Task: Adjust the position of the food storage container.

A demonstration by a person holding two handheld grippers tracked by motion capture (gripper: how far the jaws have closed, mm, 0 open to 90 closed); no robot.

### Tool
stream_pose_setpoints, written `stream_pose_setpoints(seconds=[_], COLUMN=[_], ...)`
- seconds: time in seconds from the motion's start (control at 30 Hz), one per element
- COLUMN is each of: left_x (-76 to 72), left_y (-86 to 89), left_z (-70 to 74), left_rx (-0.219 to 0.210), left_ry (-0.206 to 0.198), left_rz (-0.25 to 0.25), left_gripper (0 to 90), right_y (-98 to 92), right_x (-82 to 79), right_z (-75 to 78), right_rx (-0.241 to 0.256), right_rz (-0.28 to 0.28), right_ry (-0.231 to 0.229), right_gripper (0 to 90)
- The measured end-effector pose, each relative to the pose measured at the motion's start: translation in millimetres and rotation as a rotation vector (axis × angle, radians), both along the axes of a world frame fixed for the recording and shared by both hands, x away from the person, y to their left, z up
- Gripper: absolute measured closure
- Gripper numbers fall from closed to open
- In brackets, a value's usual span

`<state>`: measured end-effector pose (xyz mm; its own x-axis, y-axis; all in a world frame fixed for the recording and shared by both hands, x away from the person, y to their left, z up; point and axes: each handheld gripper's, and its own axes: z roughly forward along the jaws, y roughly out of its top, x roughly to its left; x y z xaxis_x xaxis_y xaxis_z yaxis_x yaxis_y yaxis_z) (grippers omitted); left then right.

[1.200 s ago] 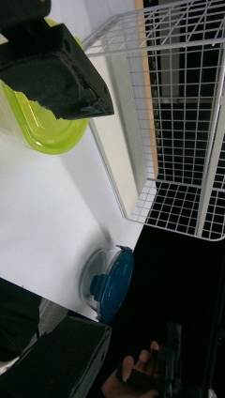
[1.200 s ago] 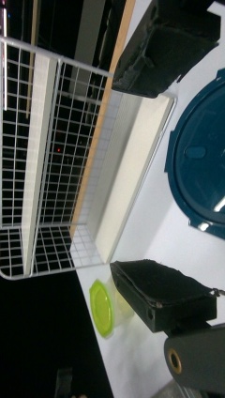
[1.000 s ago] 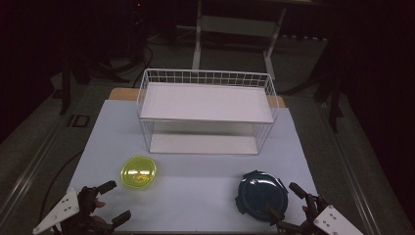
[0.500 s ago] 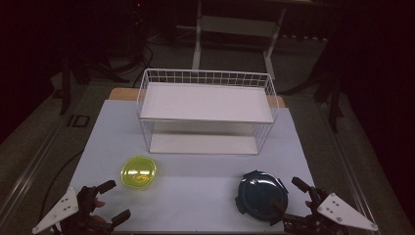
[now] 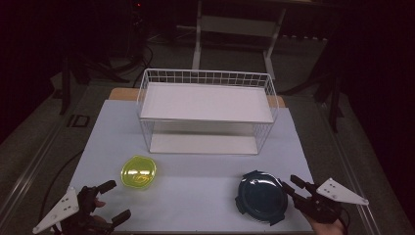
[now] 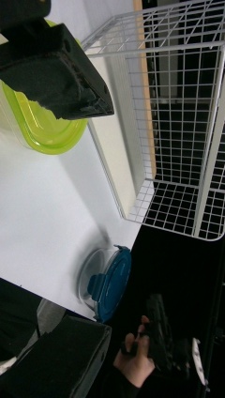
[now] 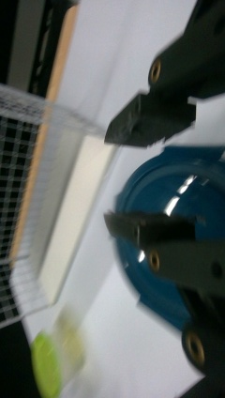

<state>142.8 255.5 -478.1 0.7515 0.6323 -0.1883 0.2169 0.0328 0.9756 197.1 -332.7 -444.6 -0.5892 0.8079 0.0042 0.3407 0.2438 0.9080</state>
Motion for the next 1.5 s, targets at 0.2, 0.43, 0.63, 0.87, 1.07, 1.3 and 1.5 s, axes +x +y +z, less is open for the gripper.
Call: stream_pose_setpoints(seconds=[0.2, 0.43, 0.63, 0.87, 1.07, 1.3, 1.5], left_x=[0.1, 0.6, 1.0, 1.2, 1.9, 2.3, 2.5], left_y=[-0.9, -1.4, -2.2, -2.1, -3.1, -4.8, -4.6], left_z=[-0.3, -0.6, -0.8, -1.1, -1.3, -1.5, -1.7], left_rx=[0.002, 0.006, 0.009, 0.009, 0.010, 0.012, 0.013], left_ry=[0.001, 0.002, 0.003, 0.004, 0.007, 0.009, 0.009], left_rz=[-0.003, -0.005, -0.006, -0.006, -0.007, -0.010, -0.010], left_gripper=[0.0, 0.0, 0.0, 0.0, 0.0, 0.0, 0.0], right_y=[-11.8, -24.1, -26.0, -25.6, -27.1, -23.1, -19.5], right_x=[7.5, 3.1, -2.1, -3.2, -6.1, -12.1, -10.6], right_z=[-20.2, -38.3, -51.2, -52.5, -52.0, -51.0, -51.8], right_rx=[-0.052, -0.066, -0.060, -0.062, -0.060, -0.053, -0.031], right_rz=[-0.033, -0.052, -0.036, -0.015, 0.004, 0.055, 0.086], right_ry=[0.053, 0.109, 0.166, 0.179, 0.190, 0.206, 0.218], right_gripper=[79.2, 90.0, 90.0, 90.0, 90.0, 90.0, 90.0])
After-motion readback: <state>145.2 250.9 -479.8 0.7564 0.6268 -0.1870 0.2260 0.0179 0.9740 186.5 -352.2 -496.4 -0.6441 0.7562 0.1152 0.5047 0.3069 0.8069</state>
